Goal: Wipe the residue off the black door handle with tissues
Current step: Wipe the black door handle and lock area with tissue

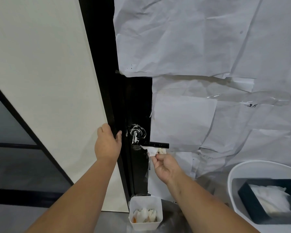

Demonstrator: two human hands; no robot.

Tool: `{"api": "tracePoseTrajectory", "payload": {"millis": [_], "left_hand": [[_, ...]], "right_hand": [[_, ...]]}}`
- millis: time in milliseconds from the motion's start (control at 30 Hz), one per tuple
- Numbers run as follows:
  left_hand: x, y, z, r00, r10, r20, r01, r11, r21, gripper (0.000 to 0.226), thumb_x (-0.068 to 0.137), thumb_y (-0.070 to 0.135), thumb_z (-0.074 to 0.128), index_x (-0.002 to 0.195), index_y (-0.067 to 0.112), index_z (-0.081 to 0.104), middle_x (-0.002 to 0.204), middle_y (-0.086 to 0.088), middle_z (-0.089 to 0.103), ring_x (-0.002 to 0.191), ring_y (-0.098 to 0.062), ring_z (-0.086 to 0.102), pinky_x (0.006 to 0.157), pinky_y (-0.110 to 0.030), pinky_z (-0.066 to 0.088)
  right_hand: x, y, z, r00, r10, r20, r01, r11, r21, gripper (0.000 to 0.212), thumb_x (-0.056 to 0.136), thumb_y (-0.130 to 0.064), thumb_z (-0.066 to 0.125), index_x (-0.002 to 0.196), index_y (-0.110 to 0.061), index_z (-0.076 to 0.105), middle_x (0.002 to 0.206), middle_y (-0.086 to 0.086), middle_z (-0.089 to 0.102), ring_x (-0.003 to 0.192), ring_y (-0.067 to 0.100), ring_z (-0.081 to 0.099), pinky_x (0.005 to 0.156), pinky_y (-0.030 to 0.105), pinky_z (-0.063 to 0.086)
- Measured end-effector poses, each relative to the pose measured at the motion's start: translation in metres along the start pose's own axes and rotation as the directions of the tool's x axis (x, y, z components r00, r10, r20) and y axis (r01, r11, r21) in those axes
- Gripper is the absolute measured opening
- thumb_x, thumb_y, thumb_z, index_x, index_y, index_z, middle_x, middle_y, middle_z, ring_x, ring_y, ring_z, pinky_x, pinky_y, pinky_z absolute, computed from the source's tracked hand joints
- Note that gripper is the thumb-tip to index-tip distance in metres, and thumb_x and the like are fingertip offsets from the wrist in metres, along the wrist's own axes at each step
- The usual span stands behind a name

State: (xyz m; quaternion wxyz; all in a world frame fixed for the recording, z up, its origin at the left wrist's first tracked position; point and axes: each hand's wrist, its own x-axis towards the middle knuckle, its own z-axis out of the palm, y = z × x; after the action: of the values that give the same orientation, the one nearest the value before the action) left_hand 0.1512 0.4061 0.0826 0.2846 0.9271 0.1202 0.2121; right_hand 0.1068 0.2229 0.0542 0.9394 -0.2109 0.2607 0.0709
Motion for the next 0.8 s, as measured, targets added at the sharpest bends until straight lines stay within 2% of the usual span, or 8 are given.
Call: {"api": "tracePoseTrajectory", "payload": {"millis": [167, 233, 333, 467, 533, 600, 700, 800], "left_hand": [[0.0, 0.0, -0.001, 1.0, 0.008, 0.003, -0.008, 1.0, 0.009, 0.034, 0.094, 0.037, 0.057, 0.098, 0.008, 0.041, 0.094, -0.007, 0.046, 0.057, -0.022, 0.045, 0.048, -0.03, 0.031], [0.0, -0.001, -0.001, 1.0, 0.01, 0.008, -0.01, 1.0, 0.013, 0.034, 0.094, 0.037, 0.057, 0.098, 0.008, 0.041, 0.095, -0.008, 0.047, 0.058, -0.024, 0.047, 0.048, -0.031, 0.033], [0.0, -0.001, -0.002, 1.0, 0.005, 0.015, -0.005, 1.0, 0.011, 0.034, 0.094, 0.038, 0.057, 0.099, 0.008, 0.041, 0.097, -0.008, 0.047, 0.06, -0.025, 0.049, 0.049, -0.032, 0.036], [-0.001, 0.0, -0.003, 1.0, -0.001, 0.016, 0.001, 1.0, 0.003, 0.034, 0.094, 0.038, 0.057, 0.099, 0.008, 0.042, 0.098, -0.008, 0.048, 0.061, -0.024, 0.049, 0.049, -0.031, 0.035], [-0.001, 0.0, -0.004, 1.0, -0.004, 0.021, 0.004, 1.0, -0.003, 0.034, 0.094, 0.037, 0.057, 0.1, 0.008, 0.042, 0.099, -0.008, 0.048, 0.062, -0.024, 0.049, 0.05, -0.031, 0.034], [-0.001, 0.0, -0.004, 1.0, -0.007, 0.023, 0.007, 1.0, -0.004, 0.034, 0.094, 0.037, 0.057, 0.101, 0.008, 0.042, 0.099, -0.008, 0.047, 0.061, -0.024, 0.048, 0.05, -0.031, 0.034], [-0.001, 0.001, -0.004, 1.0, -0.002, 0.02, 0.003, 1.0, -0.01, 0.034, 0.094, 0.037, 0.057, 0.102, 0.008, 0.042, 0.1, -0.008, 0.047, 0.062, -0.024, 0.049, 0.051, -0.032, 0.035], [-0.001, 0.001, -0.004, 1.0, -0.007, 0.022, 0.008, 1.0, -0.013, 0.033, 0.094, 0.037, 0.057, 0.101, 0.008, 0.042, 0.1, -0.008, 0.048, 0.063, -0.026, 0.051, 0.052, -0.033, 0.037]], "right_hand": [[-0.01, 0.01, 0.007, 0.995, 0.022, 0.099, 0.023, 0.905, -0.426, 0.039, 0.082, 0.024, 0.037, 0.104, 0.005, 0.062, 0.101, 0.022, 0.067, 0.088, 0.028, 0.068, 0.07, 0.033, 0.059], [-0.019, 0.013, 0.014, 0.989, -0.056, 0.135, 0.13, 0.756, -0.642, 0.041, 0.076, 0.022, 0.039, 0.099, 0.002, 0.066, 0.087, 0.014, 0.068, 0.071, 0.016, 0.066, 0.058, 0.023, 0.052], [-0.031, 0.018, 0.023, 0.926, -0.25, 0.283, 0.366, 0.415, -0.833, 0.035, 0.077, 0.01, 0.046, 0.089, -0.01, 0.072, 0.072, -0.001, 0.065, 0.058, 0.005, 0.057, 0.05, 0.014, 0.042], [-0.032, 0.015, 0.028, 0.645, -0.49, 0.586, 0.612, -0.129, -0.781, 0.035, 0.075, -0.003, 0.046, 0.095, -0.016, 0.071, 0.088, -0.003, 0.064, 0.081, 0.012, 0.059, 0.068, 0.017, 0.048], [-0.026, 0.007, 0.026, 0.487, -0.515, 0.705, 0.596, -0.393, -0.7, 0.042, 0.067, 0.001, 0.042, 0.096, -0.014, 0.07, 0.087, -0.001, 0.064, 0.083, 0.016, 0.054, 0.069, 0.023, 0.047], [-0.018, 0.001, 0.02, 0.399, -0.457, 0.795, 0.541, -0.582, -0.607, 0.045, 0.06, 0.006, 0.041, 0.09, -0.013, 0.07, 0.079, -0.002, 0.066, 0.08, 0.019, 0.049, 0.064, 0.025, 0.046], [-0.008, 0.002, 0.009, 0.356, -0.362, 0.862, 0.469, -0.728, -0.499, 0.05, 0.051, 0.017, 0.052, 0.089, -0.009, 0.071, 0.082, -0.002, 0.072, 0.076, 0.022, 0.053, 0.062, 0.022, 0.049], [0.001, 0.005, 0.009, 0.349, -0.351, 0.869, 0.482, -0.728, -0.487, 0.057, 0.048, 0.023, 0.057, 0.097, -0.003, 0.072, 0.088, 0.003, 0.074, 0.076, 0.025, 0.059, 0.067, 0.017, 0.045]]}}
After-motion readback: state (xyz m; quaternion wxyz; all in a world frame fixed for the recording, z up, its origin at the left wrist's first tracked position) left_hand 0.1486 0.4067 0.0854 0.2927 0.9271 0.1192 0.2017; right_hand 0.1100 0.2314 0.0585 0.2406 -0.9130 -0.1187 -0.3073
